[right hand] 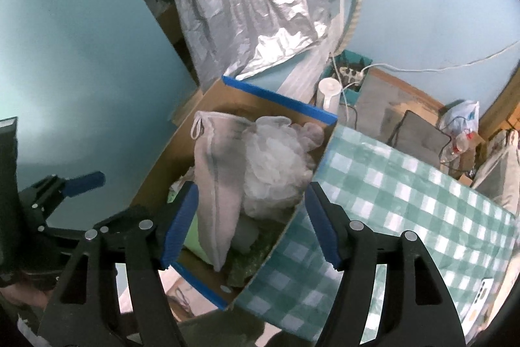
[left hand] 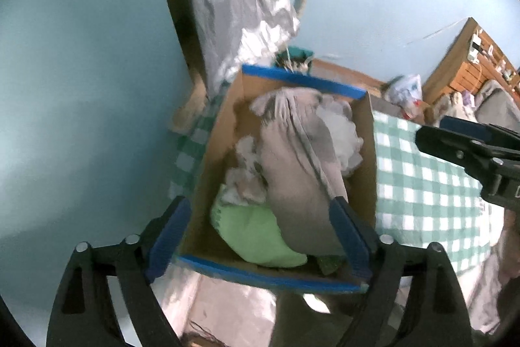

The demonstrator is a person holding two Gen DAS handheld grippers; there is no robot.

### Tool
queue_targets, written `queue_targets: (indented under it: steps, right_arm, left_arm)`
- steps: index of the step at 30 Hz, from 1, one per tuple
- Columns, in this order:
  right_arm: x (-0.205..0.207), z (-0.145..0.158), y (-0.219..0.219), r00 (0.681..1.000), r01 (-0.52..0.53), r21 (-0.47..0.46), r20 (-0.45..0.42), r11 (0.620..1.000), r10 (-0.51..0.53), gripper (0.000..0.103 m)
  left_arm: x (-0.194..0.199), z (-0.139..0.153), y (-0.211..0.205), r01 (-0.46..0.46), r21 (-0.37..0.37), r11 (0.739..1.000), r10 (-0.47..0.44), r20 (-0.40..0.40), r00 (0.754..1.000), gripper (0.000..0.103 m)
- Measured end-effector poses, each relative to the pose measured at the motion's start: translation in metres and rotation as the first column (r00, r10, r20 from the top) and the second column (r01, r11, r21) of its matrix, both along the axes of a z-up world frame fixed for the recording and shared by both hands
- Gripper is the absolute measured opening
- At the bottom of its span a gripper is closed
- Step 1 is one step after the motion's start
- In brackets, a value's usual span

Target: Organize soft objects

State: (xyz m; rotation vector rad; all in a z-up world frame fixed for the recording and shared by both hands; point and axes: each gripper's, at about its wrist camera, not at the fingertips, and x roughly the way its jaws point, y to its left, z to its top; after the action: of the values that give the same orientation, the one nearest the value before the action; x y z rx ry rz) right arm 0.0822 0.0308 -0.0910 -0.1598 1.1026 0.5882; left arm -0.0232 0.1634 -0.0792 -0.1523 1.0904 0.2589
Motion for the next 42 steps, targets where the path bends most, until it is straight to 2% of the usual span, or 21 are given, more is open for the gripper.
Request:
queue_targets:
  steps: [7, 12, 16, 23, 30, 42]
  right_arm:
    - [-0.006, 0.019, -0.018, 0.999, 0.030, -0.002, 0.018, 1.000, -0.030, 0.068]
    - [-0.009, 0.033, -0.028, 0.998, 0.046, -0.002, 0.041, 0.999, -0.046, 0.068]
    - [-0.011, 0.043, -0.034, 0.997, 0.058, 0.001, 0.054, 0.998, -0.058, 0.068]
    - [-0.012, 0.056, -0.042, 0.994, 0.078, 0.003, 0.079, 0.997, -0.078, 0.068]
    - [-0.007, 0.056, -0.048, 0.992, 0.104, 0.012, 0.075, 0.995, -0.104, 0.068]
    - [-0.006, 0.055, -0.053, 0.991, 0.121, 0.022, 0.062, 0.992, -0.122, 0.068]
  left_arm:
    - [-0.005, 0.019, -0.009, 0.007, -0.011, 1.000, -0.007, 0.026, 1.000, 0.089]
    - [-0.010, 0.039, -0.020, 0.021, 0.013, 1.000, -0.022, 0.076, 0.997, 0.102]
    - [-0.010, 0.051, -0.032, 0.063, 0.050, 0.997, -0.068, 0.104, 0.992, 0.102]
    - [-0.010, 0.067, -0.045, 0.087, 0.068, 0.994, -0.095, 0.127, 0.987, 0.102]
    - [-0.006, 0.075, -0.050, 0.080, 0.075, 0.994, -0.090, 0.140, 0.986, 0.102]
    - [-0.002, 0.069, -0.058, 0.079, 0.118, 0.990, -0.091, 0.100, 0.991, 0.102]
